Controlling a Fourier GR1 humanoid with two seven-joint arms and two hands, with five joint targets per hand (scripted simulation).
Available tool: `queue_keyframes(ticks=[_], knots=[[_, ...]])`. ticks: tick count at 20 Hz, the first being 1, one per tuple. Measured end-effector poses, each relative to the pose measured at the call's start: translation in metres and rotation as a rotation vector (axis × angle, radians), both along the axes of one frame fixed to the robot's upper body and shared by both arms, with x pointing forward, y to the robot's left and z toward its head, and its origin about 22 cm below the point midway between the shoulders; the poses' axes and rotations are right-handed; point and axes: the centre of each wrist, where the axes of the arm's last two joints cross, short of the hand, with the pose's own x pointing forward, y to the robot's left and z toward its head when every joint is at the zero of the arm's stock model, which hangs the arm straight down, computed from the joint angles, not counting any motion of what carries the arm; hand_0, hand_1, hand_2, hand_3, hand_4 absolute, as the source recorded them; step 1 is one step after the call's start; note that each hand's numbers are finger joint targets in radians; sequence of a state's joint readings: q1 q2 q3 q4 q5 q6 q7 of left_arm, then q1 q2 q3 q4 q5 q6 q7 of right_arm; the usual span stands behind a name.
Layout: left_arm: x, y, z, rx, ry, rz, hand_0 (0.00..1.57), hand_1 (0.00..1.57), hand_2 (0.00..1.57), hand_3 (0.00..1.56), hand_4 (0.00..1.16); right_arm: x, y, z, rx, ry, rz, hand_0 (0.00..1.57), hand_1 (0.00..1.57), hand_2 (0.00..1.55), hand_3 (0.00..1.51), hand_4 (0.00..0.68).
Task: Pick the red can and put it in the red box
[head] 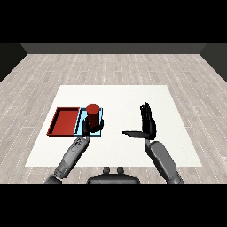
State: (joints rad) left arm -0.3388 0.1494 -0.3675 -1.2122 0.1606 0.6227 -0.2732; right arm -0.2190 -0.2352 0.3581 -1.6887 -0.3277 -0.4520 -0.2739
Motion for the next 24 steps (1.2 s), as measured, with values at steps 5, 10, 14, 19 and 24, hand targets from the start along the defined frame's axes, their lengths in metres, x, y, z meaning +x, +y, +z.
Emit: queue_keyframes(ticks=[5, 10, 14, 19, 24], knots=[[0.01, 0.058, 0.007, 0.113, 0.003, 0.089, 1.57, 1.57, 1.55, 1.46, 1.12, -0.019, -0.04, -0.021, -0.024, 0.048, -0.093, 0.0, 0.0, 0.0, 0.0, 0.0], [0.028, 0.116, 0.014, 0.175, 0.065, 0.198, 1.57, 1.57, 1.57, 1.5, 1.12, -0.033, -0.061, -0.037, -0.055, 0.086, -0.151, 0.0, 0.0, 0.0, 0.0, 0.0], [0.038, 0.156, 0.012, 0.224, 0.147, 0.268, 1.57, 1.57, 1.56, 1.47, 1.1, -0.028, -0.082, -0.043, -0.084, 0.114, -0.195, 0.0, 0.0, 0.0, 0.0, 0.0], [0.051, 0.187, -0.002, 0.292, 0.263, 0.34, 1.57, 1.57, 1.56, 1.49, 1.06, -0.023, -0.087, -0.047, -0.107, 0.148, -0.228, 0.0, 0.0, 0.0, 0.0, 0.0], [0.06, 0.189, -0.019, 0.332, 0.376, 0.39, 1.36, 1.36, 1.25, 1.28, 0.95, -0.013, -0.086, -0.058, -0.101, 0.172, -0.22, 0.0, 0.0, 0.0, 0.0, 0.0]])
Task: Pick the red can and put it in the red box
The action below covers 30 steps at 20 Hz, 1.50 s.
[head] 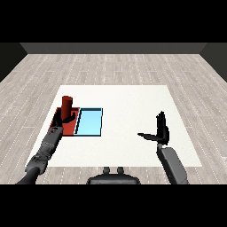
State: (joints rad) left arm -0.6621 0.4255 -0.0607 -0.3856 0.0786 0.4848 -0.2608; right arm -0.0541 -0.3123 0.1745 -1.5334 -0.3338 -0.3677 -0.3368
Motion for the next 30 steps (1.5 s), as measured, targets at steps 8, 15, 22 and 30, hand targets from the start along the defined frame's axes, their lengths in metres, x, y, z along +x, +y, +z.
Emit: queue_keyframes(ticks=[8, 15, 22, 30], knots=[[-0.015, 0.005, -0.03, -0.001, 0.271, 0.129, 0.91, 0.91, 0.91, 0.15, 0.71, 0.017, -0.002, -0.011, 0.017, 0.012, -0.014, 0.0, 0.0, 0.0, 0.0, 0.0], [-0.031, 0.027, -0.036, -0.088, 0.374, 0.222, 0.0, 0.0, 0.0, 0.0, 0.0, 0.026, 0.003, -0.013, 0.023, -0.002, -0.009, 0.0, 0.0, 0.0, 0.0, 0.0], [-0.029, 0.035, -0.029, -0.084, 0.414, 0.199, 0.0, 0.0, 0.0, 0.0, 0.0, 0.026, -0.004, -0.01, 0.038, -0.018, -0.016, 0.0, 0.0, 0.0, 0.0, 0.0], [-0.011, 0.032, -0.008, -0.137, 0.103, 0.11, 1.36, 1.36, 1.25, 0.0, 0.0, 0.023, -0.008, -0.008, 0.061, -0.043, 0.014, 0.0, 0.0, 0.0, 0.0, 0.0]])
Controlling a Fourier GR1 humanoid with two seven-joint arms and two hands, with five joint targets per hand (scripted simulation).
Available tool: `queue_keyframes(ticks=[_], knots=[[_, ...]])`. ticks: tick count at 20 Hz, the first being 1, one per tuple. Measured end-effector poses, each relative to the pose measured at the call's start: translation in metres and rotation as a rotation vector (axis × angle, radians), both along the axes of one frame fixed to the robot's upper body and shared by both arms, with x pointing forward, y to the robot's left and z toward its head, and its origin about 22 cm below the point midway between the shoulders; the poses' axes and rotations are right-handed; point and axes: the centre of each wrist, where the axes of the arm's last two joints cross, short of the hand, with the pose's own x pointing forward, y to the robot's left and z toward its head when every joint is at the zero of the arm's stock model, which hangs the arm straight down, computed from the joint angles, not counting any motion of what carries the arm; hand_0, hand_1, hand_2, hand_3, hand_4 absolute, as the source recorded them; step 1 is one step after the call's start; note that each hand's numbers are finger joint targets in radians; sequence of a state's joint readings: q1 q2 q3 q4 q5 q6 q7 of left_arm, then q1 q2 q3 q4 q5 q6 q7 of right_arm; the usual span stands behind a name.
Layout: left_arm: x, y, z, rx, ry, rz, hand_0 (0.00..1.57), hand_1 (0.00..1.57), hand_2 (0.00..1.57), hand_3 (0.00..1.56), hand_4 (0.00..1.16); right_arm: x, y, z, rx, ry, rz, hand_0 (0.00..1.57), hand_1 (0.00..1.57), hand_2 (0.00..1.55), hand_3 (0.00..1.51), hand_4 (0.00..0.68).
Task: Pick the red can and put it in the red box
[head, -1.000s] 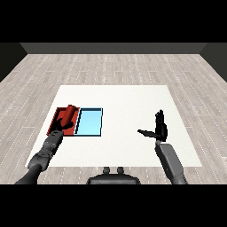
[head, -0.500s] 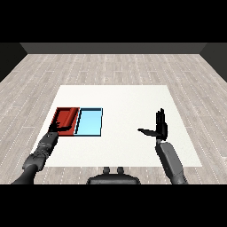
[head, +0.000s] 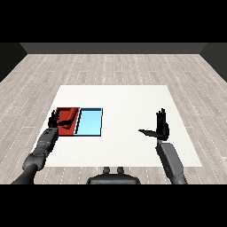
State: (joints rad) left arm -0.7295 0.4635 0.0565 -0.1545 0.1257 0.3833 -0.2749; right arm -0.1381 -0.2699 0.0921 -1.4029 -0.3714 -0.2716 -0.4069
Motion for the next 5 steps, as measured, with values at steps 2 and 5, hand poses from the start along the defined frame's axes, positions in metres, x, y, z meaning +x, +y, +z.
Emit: queue_keyframes(ticks=[2, 5], knots=[[0.0064, -0.0026, 0.0081, -0.045, -0.11, -0.058, 0.22, 0.22, 0.0, 0.0, 0.0, -0.0018, 0.0045, 0.0019, 0.005, -0.017, 0.019, 0.0, 0.0, 0.0, 0.0, 0.0], [0.0094, -0.009, 0.0118, -0.099, -0.25, -0.163, 0.0, 0.0, 0.0, 0.0, 0.0, -0.0043, 0.0095, 0.0027, 0.002, -0.028, 0.055, 0.0, 0.0, 0.0, 0.0, 0.0]])
